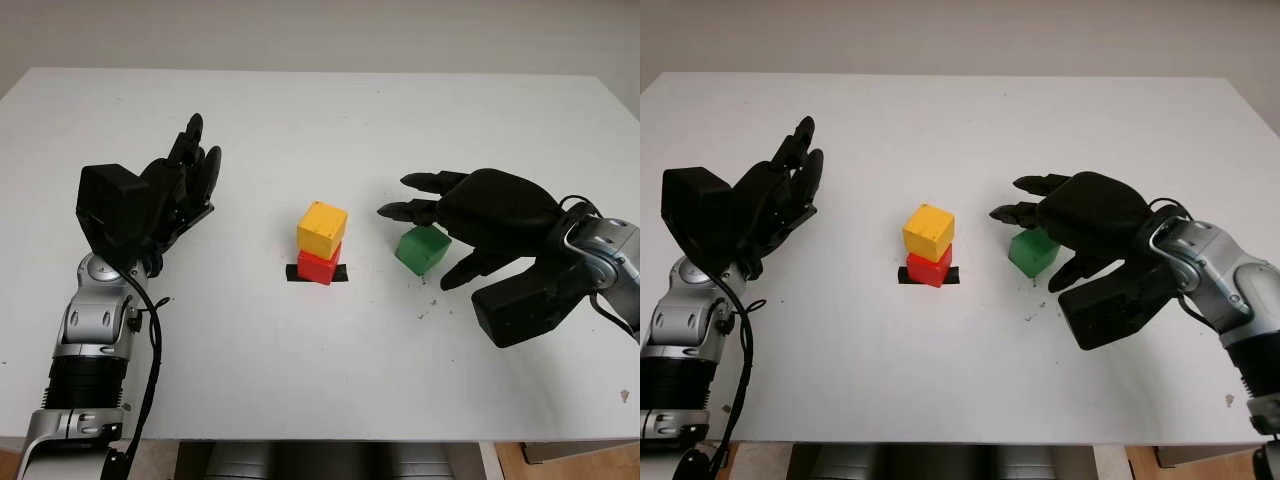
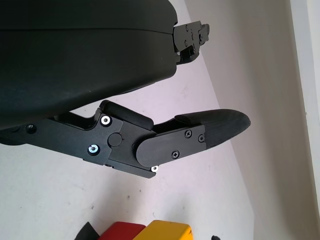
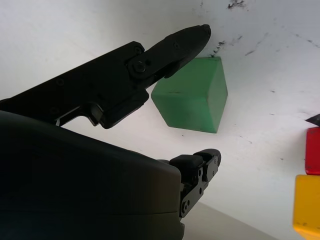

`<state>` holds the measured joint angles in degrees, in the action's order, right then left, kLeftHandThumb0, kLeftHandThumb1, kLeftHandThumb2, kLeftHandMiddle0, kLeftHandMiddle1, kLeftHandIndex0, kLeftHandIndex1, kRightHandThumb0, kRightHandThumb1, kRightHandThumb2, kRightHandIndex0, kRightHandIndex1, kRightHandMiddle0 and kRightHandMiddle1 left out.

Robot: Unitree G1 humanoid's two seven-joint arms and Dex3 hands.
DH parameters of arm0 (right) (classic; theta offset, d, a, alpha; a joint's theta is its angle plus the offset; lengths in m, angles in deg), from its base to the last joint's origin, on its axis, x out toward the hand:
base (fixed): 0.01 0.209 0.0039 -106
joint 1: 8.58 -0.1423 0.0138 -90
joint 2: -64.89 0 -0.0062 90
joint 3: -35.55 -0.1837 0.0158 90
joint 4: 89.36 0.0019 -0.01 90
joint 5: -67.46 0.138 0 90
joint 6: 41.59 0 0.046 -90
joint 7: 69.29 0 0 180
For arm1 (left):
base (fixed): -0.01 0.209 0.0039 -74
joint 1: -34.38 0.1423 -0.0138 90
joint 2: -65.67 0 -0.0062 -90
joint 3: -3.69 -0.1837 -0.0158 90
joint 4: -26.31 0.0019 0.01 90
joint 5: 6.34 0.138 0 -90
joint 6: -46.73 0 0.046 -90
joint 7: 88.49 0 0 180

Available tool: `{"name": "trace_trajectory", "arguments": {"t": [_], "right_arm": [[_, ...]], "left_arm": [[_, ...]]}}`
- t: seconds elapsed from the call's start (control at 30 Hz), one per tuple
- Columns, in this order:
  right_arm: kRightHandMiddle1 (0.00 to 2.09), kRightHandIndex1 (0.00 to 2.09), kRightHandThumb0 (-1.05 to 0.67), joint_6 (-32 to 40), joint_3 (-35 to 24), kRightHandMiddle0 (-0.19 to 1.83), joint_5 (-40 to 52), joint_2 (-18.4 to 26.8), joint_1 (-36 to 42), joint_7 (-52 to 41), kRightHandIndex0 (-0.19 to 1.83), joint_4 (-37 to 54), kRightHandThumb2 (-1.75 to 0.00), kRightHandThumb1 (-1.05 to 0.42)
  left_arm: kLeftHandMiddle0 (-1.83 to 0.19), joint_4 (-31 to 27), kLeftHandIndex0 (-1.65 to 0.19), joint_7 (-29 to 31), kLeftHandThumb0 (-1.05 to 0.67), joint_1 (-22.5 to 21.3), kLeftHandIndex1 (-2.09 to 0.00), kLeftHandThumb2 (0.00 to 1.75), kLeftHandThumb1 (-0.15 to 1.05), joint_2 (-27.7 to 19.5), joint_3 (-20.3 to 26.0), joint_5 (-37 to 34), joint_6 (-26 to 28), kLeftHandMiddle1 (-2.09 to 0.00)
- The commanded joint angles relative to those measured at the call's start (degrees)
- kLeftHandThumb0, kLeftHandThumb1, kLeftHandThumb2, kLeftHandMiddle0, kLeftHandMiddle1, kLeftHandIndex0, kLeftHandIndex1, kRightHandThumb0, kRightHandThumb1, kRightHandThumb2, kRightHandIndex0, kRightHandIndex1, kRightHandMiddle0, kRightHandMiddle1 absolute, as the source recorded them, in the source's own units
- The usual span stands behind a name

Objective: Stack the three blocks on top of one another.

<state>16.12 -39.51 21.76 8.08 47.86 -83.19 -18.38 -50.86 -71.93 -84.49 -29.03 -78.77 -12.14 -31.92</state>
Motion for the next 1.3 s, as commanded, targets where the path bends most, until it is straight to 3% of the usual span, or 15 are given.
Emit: {"name": "trace_trajectory", "arguments": {"t": [0.0, 0.6, 0.77, 0.9, 1.27], "right_arm": [[0.11, 0.08, -0.61, -0.60, 0.64, 0.42, -0.63, -0.12, -1.63, 1.13, 0.25, -1.51, -0.06, -0.82], [0.25, 0.12, -0.46, -3.68, 3.18, 0.66, -3.12, -0.84, -3.51, 12.93, 0.42, -9.13, -0.06, -0.84], [0.79, 0.07, -0.44, -4.98, 2.94, 0.49, -1.44, -1.12, -3.66, 12.52, 0.50, -10.14, -0.05, -0.88], [1.20, 0.06, -0.42, -5.82, 2.56, 0.48, 1.25, -1.44, -3.64, 11.11, 0.53, -10.80, -0.06, -0.92], [1.35, 0.02, -0.39, 0.89, -0.01, 0.43, 14.11, -2.73, -2.30, -4.07, 0.43, -7.07, -0.06, -0.96]], "left_arm": [[0.19, -0.91, 0.19, 0.21, -0.72, 0.29, 0.00, 0.64, 1.05, -0.26, 0.16, -0.06, -0.83, 0.00], [0.19, -0.32, 0.19, 0.85, -0.70, 0.60, 0.00, 0.61, 1.05, -0.12, 0.26, -0.52, -1.24, 0.00], [0.19, -0.31, 0.19, 0.66, -0.70, 0.36, 0.00, 0.62, 1.05, -0.06, 0.04, -0.25, -0.55, 0.00], [0.19, -0.60, 0.19, 0.45, -0.69, 0.25, 0.00, 0.61, 1.05, 0.02, 0.15, -0.33, 0.18, 0.00], [0.19, -1.12, 0.19, -0.12, -0.69, 0.06, 0.00, 0.58, 1.05, 0.47, 0.56, -1.13, 2.18, 0.00]]}}
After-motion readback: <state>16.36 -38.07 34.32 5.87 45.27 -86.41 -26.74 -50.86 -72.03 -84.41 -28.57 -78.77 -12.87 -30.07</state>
